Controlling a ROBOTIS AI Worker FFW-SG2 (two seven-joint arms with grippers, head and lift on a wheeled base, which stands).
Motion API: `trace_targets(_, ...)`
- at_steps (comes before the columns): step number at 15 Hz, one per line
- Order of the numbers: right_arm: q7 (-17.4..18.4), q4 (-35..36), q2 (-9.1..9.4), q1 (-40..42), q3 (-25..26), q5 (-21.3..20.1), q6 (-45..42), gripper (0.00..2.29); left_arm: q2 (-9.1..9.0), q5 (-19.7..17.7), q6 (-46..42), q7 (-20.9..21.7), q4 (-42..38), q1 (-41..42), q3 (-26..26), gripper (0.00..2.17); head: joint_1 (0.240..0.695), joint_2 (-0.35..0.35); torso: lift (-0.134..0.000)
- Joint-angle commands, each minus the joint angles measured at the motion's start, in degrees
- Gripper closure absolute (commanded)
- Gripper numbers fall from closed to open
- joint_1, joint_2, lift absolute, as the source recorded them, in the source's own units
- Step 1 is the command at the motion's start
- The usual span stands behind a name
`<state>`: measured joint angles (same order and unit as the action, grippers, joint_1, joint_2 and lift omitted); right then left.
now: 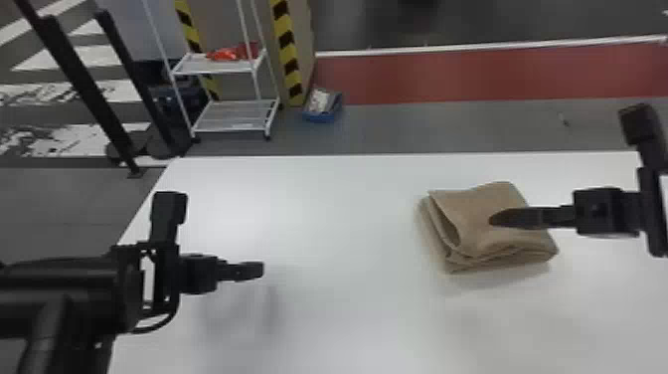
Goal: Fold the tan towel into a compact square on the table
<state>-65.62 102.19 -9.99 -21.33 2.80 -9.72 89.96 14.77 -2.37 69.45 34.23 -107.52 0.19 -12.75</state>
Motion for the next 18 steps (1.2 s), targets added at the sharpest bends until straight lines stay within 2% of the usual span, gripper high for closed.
trace_targets(1,5.6,0.3,2.79,0.5,1.5,3.7,0.1,1.90,0.00,0.0,0.1,0.0,-0.1,0.1,0.0,0.09,0.695,0.168,-0.124)
trace_targets(2,9.7,-1.7,4.28,0.6,1.5,4.1,0.1,1.90,0.00,0.0,0.1,0.0,-0.1,0.2,0.0,0.09,0.695,0.171,-0.124)
trace_targets(3,11.7,-6.0,5.69,-0.2,1.6,4.2,-1.1,1.90,0.00,0.0,0.1,0.0,-0.1,0.2,0.0,0.09,0.695,0.175,-0.124)
trace_targets(5,14.3,-13.7,7.71,-3.1,1.7,5.0,-11.8,1.90,-0.09,-0.2,0.1,0.1,-0.2,0.4,0.0,0.09,0.695,0.186,-0.124)
trace_targets(7,15.9,-17.4,9.29,-4.9,1.9,5.1,-16.5,1.86,0.00,-0.3,-0.1,0.2,-0.5,1.0,-0.4,0.09,0.695,0.196,-0.124)
trace_targets(10,16.0,-16.9,9.91,-4.6,2.3,5.9,-16.5,1.43,0.09,-0.3,-0.4,0.2,-0.2,1.3,-1.4,0.09,0.695,0.217,-0.124)
trace_targets(12,16.0,-16.8,9.73,-4.2,2.5,6.4,-16.7,1.37,0.26,-0.2,-0.8,0.1,0.1,1.2,-1.3,0.09,0.695,0.226,-0.124)
trace_targets(13,16.0,-16.8,9.64,-4.2,2.6,7.0,-17.9,1.21,0.26,-0.2,-0.6,0.1,-0.1,1.1,-1.0,0.09,0.695,0.229,-0.124)
trace_targets(15,16.4,-16.8,9.55,-4.2,1.9,6.7,-19.0,0.21,0.09,-0.2,-0.2,0.2,-0.3,1.0,-0.9,0.09,0.695,0.230,-0.124)
trace_targets(16,16.4,-16.7,9.55,-3.8,1.9,6.4,-18.6,0.08,0.09,-0.2,-0.2,0.2,-0.3,1.0,-0.9,0.09,0.695,0.228,-0.124)
trace_targets(18,16.6,-16.1,9.55,-3.8,1.5,5.8,-17.8,0.08,0.09,-0.2,-0.2,0.1,-0.2,0.8,-0.9,0.09,0.695,0.226,-0.124)
